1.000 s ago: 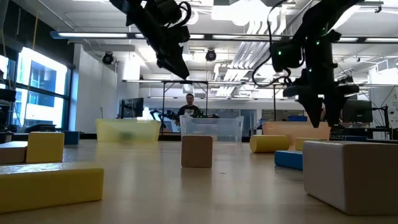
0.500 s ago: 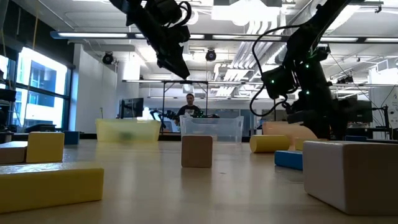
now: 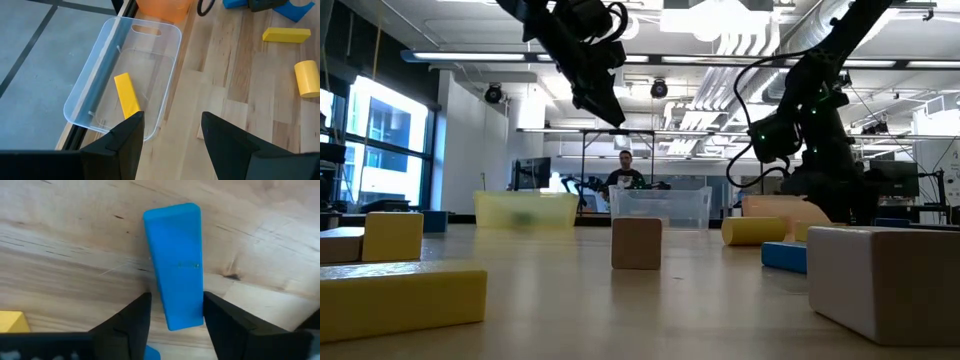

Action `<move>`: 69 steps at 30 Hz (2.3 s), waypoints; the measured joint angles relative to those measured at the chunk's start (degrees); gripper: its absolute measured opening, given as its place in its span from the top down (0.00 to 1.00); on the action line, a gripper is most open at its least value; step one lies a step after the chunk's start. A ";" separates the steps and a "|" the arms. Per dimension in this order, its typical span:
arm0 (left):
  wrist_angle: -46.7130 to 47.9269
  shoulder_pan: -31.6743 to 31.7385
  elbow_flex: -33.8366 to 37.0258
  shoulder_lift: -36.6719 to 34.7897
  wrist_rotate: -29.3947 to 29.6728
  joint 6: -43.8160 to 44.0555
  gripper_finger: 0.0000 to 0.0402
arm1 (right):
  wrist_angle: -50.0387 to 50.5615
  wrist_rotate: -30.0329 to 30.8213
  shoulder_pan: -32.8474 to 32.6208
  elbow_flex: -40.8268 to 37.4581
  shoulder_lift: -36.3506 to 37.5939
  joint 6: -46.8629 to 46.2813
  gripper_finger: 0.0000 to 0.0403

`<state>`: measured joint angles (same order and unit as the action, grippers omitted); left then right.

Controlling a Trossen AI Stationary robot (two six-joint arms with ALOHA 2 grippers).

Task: Sort & place blocks by color
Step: Put the blue block into the yellow bin

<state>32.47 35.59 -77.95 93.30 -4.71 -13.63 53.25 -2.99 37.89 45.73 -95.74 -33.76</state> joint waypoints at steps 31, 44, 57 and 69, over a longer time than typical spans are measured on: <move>2.02 -0.04 0.02 0.02 -1.25 5.97 0.54 | 4.90 -4.26 -12.13 18.55 -0.55 -0.92 0.81; 2.15 -0.02 0.02 0.02 -9.65 30.26 0.54 | 5.72 -1.27 -17.59 37.56 -0.37 16.36 0.81; -3.94 -1.89 0.02 0.02 -14.58 49.23 0.54 | 8.88 7.86 -21.76 46.51 -0.28 30.90 0.81; -13.01 -6.43 0.02 0.02 -14.02 64.02 0.54 | 8.24 13.05 -25.08 46.32 -0.28 39.35 0.81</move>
<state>19.45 29.17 -77.93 93.32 -18.73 50.39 61.49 10.07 12.81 92.05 -96.03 5.59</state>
